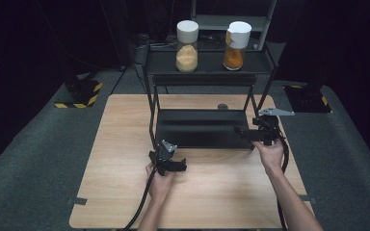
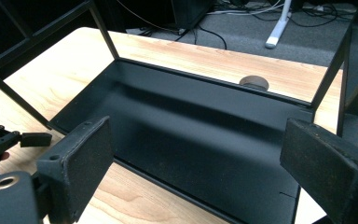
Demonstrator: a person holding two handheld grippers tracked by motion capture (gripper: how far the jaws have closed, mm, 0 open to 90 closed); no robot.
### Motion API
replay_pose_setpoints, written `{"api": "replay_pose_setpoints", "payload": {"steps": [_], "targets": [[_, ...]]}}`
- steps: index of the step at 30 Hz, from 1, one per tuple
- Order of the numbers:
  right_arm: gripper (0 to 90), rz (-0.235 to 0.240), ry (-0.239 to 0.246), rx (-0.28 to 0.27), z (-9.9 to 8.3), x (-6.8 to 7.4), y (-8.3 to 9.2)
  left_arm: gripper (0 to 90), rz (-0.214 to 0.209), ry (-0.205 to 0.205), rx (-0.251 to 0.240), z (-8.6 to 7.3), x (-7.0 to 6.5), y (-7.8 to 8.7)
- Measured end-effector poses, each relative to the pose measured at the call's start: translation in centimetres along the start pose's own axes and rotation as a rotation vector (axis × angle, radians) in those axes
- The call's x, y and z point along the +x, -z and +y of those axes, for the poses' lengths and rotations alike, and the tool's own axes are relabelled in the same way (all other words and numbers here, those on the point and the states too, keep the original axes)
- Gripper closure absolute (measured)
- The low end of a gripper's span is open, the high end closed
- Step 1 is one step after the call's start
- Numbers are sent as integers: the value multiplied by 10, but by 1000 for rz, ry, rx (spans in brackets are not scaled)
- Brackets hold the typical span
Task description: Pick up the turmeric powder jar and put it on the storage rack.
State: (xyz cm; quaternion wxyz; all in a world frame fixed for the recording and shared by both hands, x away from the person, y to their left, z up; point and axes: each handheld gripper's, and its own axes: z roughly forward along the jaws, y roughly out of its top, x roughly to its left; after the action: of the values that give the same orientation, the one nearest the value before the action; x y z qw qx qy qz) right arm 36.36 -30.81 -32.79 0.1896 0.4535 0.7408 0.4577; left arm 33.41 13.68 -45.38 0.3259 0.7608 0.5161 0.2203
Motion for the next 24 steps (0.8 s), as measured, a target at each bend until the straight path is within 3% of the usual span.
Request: {"api": "replay_pose_setpoints", "payload": {"steps": [24], "targets": [[91, -4, -14, 28, -31, 2, -15, 17, 0, 0, 1, 0, 0, 0]]}}
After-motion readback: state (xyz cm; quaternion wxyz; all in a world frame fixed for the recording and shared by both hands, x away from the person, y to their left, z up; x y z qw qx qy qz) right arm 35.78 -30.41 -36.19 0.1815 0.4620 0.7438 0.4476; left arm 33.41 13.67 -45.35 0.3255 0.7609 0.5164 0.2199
